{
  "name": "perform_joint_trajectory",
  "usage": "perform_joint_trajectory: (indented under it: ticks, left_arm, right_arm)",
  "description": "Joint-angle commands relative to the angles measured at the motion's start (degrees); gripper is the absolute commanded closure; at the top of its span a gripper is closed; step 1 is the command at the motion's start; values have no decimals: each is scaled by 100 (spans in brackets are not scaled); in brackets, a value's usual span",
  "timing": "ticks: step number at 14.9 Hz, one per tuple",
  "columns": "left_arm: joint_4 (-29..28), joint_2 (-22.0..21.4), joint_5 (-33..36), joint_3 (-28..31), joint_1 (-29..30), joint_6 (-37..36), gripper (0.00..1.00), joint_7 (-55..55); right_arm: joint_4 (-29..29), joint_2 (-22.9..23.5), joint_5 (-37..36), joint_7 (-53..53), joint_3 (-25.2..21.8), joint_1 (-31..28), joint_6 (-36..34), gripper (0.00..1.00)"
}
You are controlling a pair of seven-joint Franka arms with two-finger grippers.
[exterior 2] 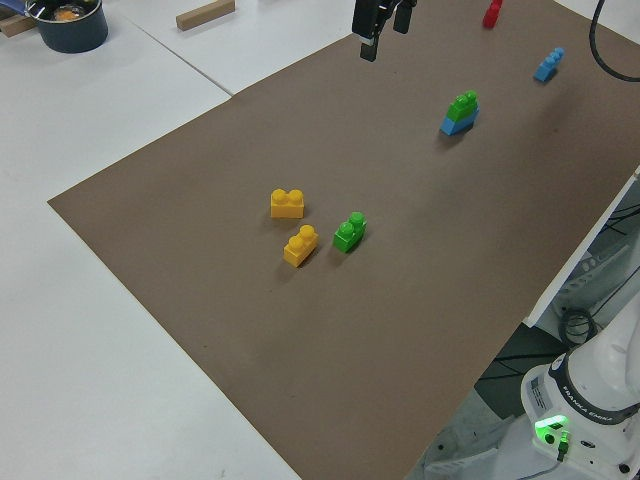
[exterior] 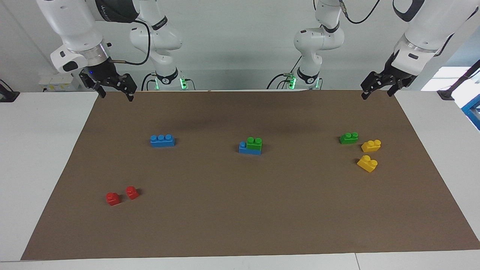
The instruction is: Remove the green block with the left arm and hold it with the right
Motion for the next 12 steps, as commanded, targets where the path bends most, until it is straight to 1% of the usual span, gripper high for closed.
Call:
perform_joint_trajectory:
  ticks: [1,4,5,6,8,10,11,12]
  left_arm:
    - [84,33,-36,11,-17,32,0,69]
    - [84,33,-36,11,-17,32,0,69]
    - [84,33,-36,11,-17,32,0,69]
    - [84,33,-36,11,-17,32,0,69]
    - [84,33,-45,11,-17,32,0,8]
    - [-12,-19,-62,11,-26,76,0,-298]
    - [-152,-72,-115,-6,-61,233,0,-901]
    - [-345,-151,-220,-15,-235,461,0,-1777]
  right_arm:
    - [-287,-175,67,115,12,-7,298,0]
    - [-323,-184,172,176,12,1,317,0]
    - [-323,-175,242,272,12,1,308,0]
    - [-367,-158,425,595,12,-16,300,0]
    - [-481,-79,1206,1813,3,-86,387,0]
    - [-560,61,1464,3123,3,-25,694,1]
    - [-691,123,1612,3773,12,1,895,1]
    - [-875,150,1831,4310,12,19,1184,1]
